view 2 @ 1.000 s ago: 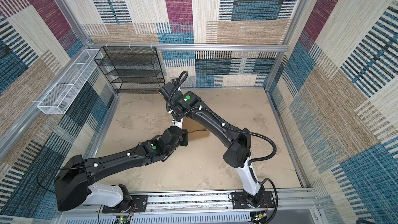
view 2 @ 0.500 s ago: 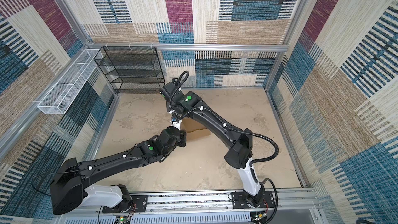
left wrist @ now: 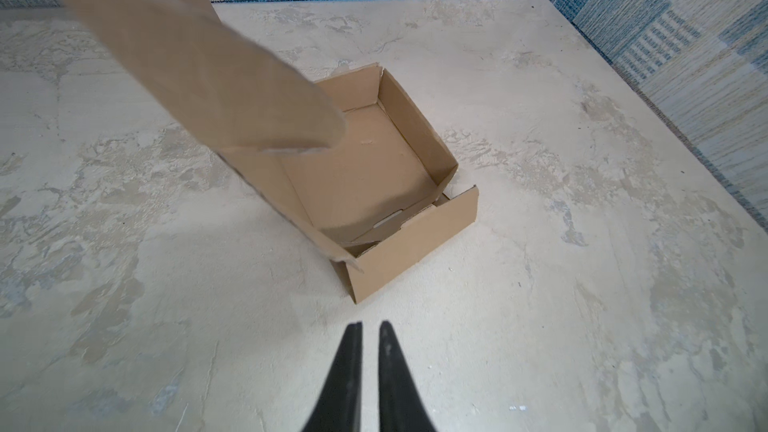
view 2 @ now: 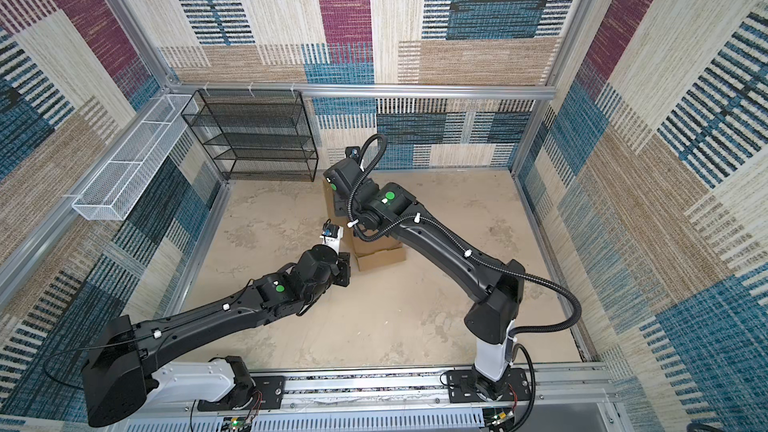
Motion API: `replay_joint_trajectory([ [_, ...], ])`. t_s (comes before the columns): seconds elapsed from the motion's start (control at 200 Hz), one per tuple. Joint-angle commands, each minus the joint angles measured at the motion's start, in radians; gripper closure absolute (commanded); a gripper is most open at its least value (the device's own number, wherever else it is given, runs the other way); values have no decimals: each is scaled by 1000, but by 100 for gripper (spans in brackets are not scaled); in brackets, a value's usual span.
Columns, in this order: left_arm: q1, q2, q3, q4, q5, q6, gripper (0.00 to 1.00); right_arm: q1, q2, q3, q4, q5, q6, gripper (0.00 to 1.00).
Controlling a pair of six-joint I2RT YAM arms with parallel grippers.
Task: Fold the paper box
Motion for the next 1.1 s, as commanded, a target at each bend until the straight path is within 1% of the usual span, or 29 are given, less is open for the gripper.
replay_joint_trajectory([
  [0.0, 4, 10, 25, -28, -23, 27, 81, -8, -42, -43, 92, 5, -34, 43],
  [0.1, 9, 8, 30, -31, -41, 25, 75, -32, -76, -97, 114, -10, -51, 43],
  [0.215, 17, 8, 36, -46, -57, 21, 71, -78, -128, -200, 174, -37, -80, 43],
  [0.305, 25, 8, 38, -56, -62, 19, 71, -137, -164, -284, 242, -92, -117, 48],
  [0.345, 29, 7, 38, -59, -63, 15, 71, -167, -171, -311, 258, -104, -127, 51],
  [0.426, 36, 7, 37, -56, -61, 13, 70, -224, -164, -353, 297, -158, -179, 55],
  [0.506, 43, 12, 42, -58, -57, 15, 70, -268, -131, -364, 305, -198, -220, 55],
  [0.616, 52, 21, 54, -56, -47, 17, 70, -311, -83, -367, 313, -218, -262, 54],
  [0.681, 55, 25, 61, -56, -42, 17, 70, -328, -68, -415, 360, -246, -316, 55],
  [0.836, 66, 32, 69, -54, -19, 13, 68, -361, 13, -390, 407, -307, -457, 55],
  [0.881, 69, 37, 72, -55, -16, 13, 68, -374, 49, -377, 395, -344, -487, 55],
  [0.901, 72, 40, 75, -56, -15, 14, 68, -379, 64, -344, 391, -356, -499, 55],
  [0.981, 87, 50, 84, -62, 2, 8, 67, -394, 113, -305, 381, -368, -520, 55],
  [1.097, 106, 58, 105, -80, 22, -2, 65, -406, 141, -287, 389, -389, -524, 55],
])
